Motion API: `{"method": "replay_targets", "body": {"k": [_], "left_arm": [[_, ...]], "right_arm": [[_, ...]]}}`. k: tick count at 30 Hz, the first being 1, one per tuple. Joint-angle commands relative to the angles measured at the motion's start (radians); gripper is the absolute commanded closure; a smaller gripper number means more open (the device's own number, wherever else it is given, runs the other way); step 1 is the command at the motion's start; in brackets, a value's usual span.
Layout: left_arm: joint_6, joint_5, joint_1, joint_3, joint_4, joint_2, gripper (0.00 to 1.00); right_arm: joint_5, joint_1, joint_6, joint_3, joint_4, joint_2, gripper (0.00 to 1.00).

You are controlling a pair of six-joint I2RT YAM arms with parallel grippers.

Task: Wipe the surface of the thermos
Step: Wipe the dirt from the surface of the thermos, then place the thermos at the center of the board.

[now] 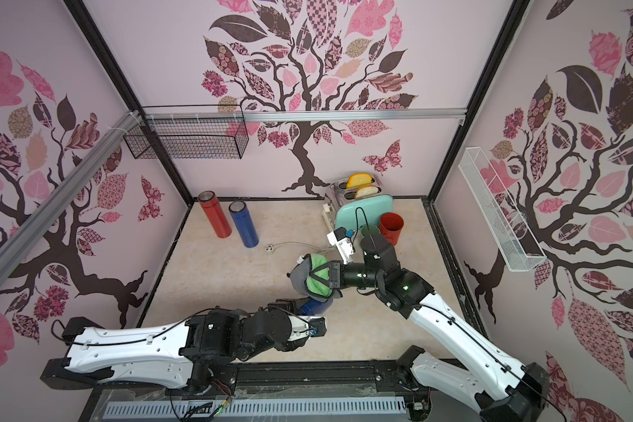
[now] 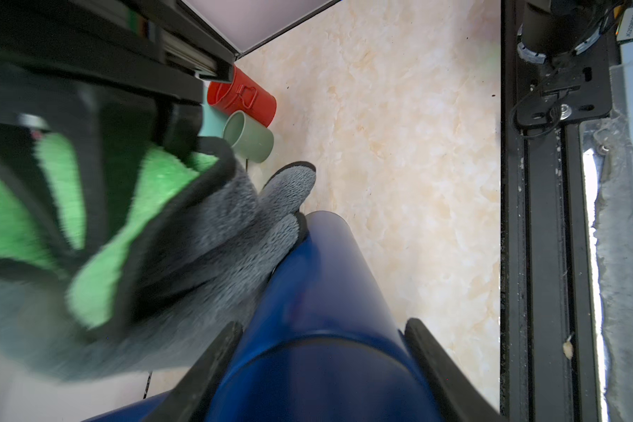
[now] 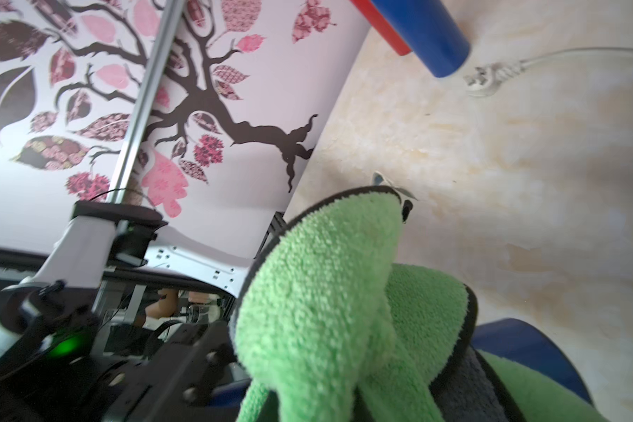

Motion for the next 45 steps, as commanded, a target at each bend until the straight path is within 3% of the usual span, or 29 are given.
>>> {"method": "replay_targets", "body": {"k": [1, 4, 10, 20, 25, 34, 45], "left_arm": [[-0.035, -0.015, -0.002, 0.005, 0.119, -0.014, 1.0], [-0.053, -0.014, -0.003, 0.008, 0.137, -0.027, 1.0], [-0.161, -0.041, -0.001, 0.034, 0.077, -0.045, 1.0], [-0.381, 0.003, 0.019, 0.097, -0.098, -0.014, 1.0], [-0.485, 0.159, 0.138, 0.179, -0.251, 0.059, 1.0], [-0.595, 0.245, 0.336, 0.26, -0.367, 0.165, 1.0], [-0.637, 0.204, 0.382, 0.323, -0.441, 0.291, 1.0]], "right_arm": [[-0.017, 0.008, -0.025, 0.048, -0.016, -0.022, 1.0], [0.024, -0.028, -0.073, 0.001, -0.091, -0.003, 1.0], [0.028, -0.103, -0.038, -0.115, -0.066, -0.058, 1.0], [0.268, -0.102, -0.197, -0.001, -0.339, -0.106, 1.0], [0.375, -0.103, -0.23, 0.065, -0.42, -0.139, 1.0], [0.426, -0.102, -0.216, 0.056, -0.438, -0.189, 1.0], [0.4, -0.103, -0.195, 0.016, -0.414, -0.201, 1.0]]}}
